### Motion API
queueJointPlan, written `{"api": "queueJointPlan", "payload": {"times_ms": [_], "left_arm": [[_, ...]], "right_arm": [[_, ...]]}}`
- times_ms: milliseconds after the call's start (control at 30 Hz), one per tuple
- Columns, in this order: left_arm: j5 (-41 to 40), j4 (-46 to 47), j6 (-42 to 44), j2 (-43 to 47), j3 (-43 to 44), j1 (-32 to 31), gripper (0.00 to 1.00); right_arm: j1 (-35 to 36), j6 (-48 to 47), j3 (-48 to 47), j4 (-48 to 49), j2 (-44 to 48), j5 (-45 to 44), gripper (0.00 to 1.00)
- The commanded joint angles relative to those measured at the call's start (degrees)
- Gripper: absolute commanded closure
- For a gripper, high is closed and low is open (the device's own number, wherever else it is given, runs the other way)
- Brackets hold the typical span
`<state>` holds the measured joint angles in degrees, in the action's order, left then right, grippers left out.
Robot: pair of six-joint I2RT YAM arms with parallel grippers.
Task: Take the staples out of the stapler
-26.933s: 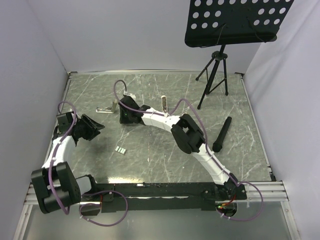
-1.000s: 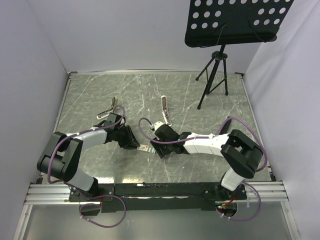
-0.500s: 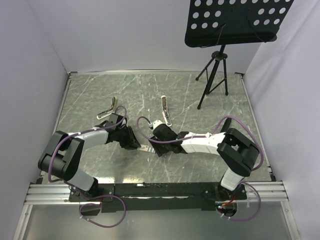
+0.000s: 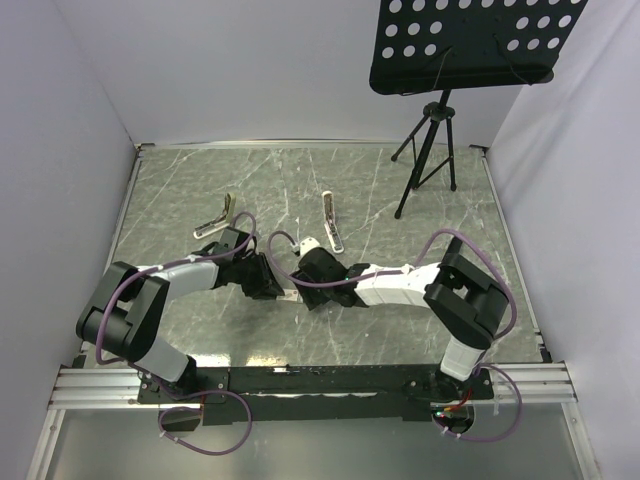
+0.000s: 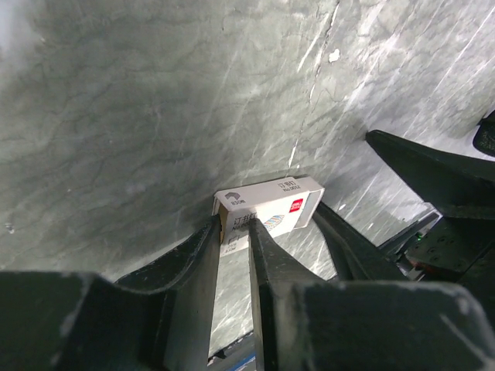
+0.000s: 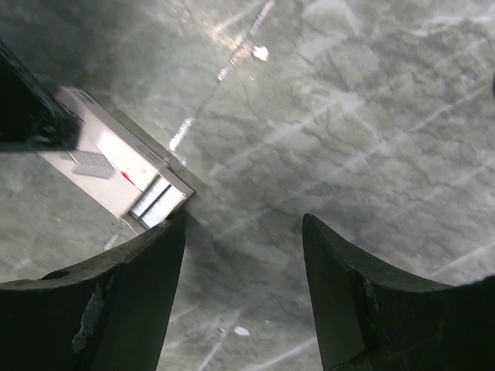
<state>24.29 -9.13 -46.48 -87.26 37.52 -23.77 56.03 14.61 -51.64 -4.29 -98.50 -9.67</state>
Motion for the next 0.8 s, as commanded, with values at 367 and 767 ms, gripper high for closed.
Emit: {"api": "queueJointPlan", "payload": {"times_ms": [367, 767], "left_arm": [[0.32, 4.64, -4.76, 1.74, -2.27, -1.80, 0.69], [-6.09, -1.76, -6.69, 5.70, -0.70, -2.07, 0.62]], "right_arm": [[2.42, 8.15, -1.62, 4.12, -6.88, 4.22, 0.32], [0.14, 14.03, -3.03, -4.75, -2.85, -0.08, 0.32]]}}
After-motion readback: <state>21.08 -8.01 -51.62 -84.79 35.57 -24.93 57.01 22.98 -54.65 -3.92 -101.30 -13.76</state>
